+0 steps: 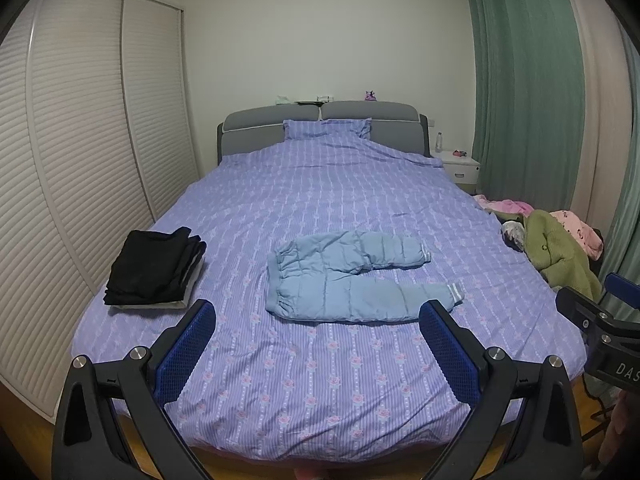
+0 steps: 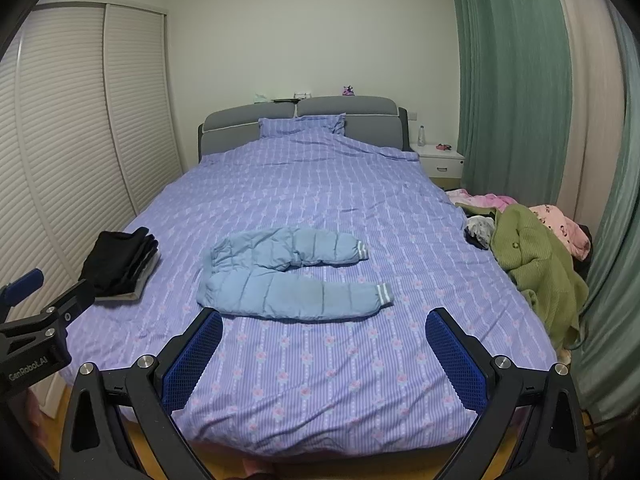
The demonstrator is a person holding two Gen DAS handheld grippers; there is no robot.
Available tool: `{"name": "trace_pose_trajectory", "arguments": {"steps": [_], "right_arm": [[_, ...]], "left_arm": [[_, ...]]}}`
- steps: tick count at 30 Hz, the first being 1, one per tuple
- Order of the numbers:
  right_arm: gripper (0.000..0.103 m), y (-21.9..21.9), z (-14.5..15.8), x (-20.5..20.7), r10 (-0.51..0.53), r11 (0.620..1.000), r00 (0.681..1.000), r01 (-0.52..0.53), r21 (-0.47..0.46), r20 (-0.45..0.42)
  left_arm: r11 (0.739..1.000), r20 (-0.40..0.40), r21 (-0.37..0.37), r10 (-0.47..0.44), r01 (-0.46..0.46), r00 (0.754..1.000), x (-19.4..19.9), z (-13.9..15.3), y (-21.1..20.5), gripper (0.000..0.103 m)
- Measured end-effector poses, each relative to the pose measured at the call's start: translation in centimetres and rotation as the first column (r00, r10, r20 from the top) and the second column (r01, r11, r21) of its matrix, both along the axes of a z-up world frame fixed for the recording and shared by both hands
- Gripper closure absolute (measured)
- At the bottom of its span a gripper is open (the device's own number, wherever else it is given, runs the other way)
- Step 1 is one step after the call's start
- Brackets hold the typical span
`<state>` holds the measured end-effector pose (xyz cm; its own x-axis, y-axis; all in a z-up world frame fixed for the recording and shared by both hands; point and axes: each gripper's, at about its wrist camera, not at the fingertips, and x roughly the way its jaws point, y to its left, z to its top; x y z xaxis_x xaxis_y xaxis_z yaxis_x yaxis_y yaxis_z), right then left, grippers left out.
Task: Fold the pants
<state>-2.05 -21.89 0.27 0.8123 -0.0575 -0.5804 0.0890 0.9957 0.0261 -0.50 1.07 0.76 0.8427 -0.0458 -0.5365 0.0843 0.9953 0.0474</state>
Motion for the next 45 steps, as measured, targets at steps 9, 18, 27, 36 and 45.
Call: {"name": "trace_pose_trajectory", "arguments": {"steps": [9, 18, 27, 36, 45], "right_arm": [[0.000, -0.2, 0.3, -0.2, -0.005, 1.000, 1.000, 0.005, -0.002, 0.002], [0.000, -0.2, 0.2, -0.3, -0.005, 1.000, 1.000, 0.005, -0.002, 0.003], [0.000, -0.2, 0.4, -0.1, 0.004, 1.000, 1.000, -0.004, 0.000, 0.002], [0.000, -0.3, 0.2, 0.6, 0.011, 1.000, 1.000, -0.011, 0.003, -0.005], [0.000, -0.4, -0.3, 1.6, 0.010, 1.000, 1.000, -0.009, 0.006, -0.025]], "left_arm": [[1.000, -0.005, -0.005, 0.003, -0.003, 1.000, 0.2, 0.0, -0.1, 0.000], [1.000, -0.002, -0.008, 0.004, -0.004, 1.000, 0.4, 0.1, -0.1, 0.000], [1.000, 0.002, -0.015, 0.008, -0.008, 1.000, 0.5, 0.4, 0.0, 0.000], [1.000, 0.002, -0.017, 0.010, -0.010, 1.000, 0.5, 0.3, 0.1, 0.000], [1.000, -0.016, -0.018, 0.007, -0.008, 1.000, 1.8, -0.1, 0.3, 0.000]]}}
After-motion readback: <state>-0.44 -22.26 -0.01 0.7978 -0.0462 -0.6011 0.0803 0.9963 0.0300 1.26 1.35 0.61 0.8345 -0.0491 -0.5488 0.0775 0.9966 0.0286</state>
